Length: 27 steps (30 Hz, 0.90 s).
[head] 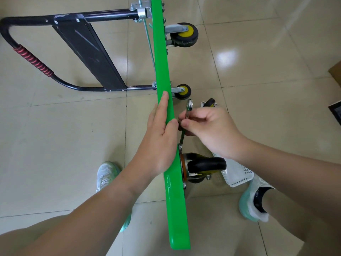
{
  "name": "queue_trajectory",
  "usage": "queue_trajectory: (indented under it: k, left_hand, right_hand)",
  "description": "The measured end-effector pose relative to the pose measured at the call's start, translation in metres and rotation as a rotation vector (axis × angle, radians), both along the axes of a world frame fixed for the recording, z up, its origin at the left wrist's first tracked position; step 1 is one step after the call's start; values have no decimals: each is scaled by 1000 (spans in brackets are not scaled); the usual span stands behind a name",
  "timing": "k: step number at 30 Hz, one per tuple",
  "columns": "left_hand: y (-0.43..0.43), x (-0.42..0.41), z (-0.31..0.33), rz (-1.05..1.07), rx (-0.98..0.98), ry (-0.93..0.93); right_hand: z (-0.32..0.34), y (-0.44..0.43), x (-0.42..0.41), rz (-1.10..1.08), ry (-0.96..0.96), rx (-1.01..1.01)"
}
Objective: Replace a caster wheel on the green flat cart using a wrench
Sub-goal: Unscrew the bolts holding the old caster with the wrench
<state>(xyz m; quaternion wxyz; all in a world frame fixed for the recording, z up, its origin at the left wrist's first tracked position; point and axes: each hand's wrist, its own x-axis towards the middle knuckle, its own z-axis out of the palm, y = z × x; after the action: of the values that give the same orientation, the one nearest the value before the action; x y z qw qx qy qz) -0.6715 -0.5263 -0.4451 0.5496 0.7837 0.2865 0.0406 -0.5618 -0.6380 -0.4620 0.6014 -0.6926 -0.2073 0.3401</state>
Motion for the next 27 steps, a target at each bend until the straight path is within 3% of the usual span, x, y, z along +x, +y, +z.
queue_trajectory:
  k: [6,14,21,27]
  left_hand:
    - [-5,0,5,7,25,1]
    - [-5,2,2,1,31,-1]
    - [-2,2,-1,-17,26,5]
    - [-1,2,-3,-19,21,12]
  right_hand:
    - [-3,-33,-36,-88,-122,77]
    - [13,-28,-1,-135,-141,78]
    - [-8,3,43,-107,153,-85]
    - [-23,31,56,-45,267,-208]
